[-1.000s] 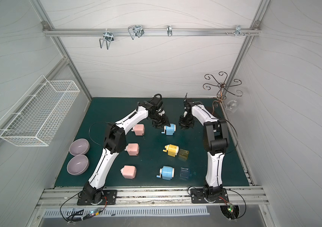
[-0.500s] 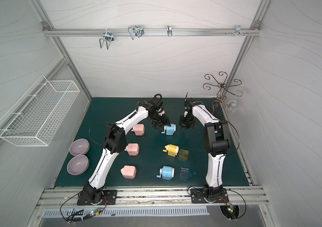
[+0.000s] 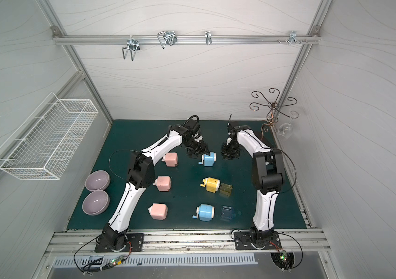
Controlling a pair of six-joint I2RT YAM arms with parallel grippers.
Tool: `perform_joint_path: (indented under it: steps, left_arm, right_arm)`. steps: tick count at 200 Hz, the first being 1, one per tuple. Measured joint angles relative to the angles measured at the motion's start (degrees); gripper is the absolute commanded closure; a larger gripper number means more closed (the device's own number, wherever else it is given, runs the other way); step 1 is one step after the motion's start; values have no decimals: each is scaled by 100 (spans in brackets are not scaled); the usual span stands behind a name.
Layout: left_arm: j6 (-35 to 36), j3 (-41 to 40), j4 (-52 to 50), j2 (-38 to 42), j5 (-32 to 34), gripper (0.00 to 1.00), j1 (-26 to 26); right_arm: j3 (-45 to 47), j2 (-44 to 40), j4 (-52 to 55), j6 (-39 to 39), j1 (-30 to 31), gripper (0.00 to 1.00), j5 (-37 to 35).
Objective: Put the tray back into the pencil sharpener
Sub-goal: Pick up the container from the center of the board.
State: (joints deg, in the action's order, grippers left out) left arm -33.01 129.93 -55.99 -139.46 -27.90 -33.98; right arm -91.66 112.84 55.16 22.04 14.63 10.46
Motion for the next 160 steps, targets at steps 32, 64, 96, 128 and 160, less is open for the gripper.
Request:
perform_joint_path:
  steps: [32, 64, 96, 128, 160]
  left_arm:
    - [-9, -413, 107, 398, 9, 26, 0]
    - [-9, -885, 201, 951, 79, 27, 2]
    - [-15, -1565, 372, 1550, 184, 30, 2]
    - [-26, -2391, 573, 2118, 267, 33, 2]
    - [-42, -3169, 708, 2653, 380, 35, -13]
  right_arm:
    - [107, -256, 50, 0, 0, 80, -42]
    - [345, -662, 87, 7, 0, 80, -81]
    - [651, -1038, 96, 50, 0, 79, -118]
    - [1014, -1434, 101, 74, 37, 79, -168]
    - [1462, -1878, 96, 120, 118, 79, -247]
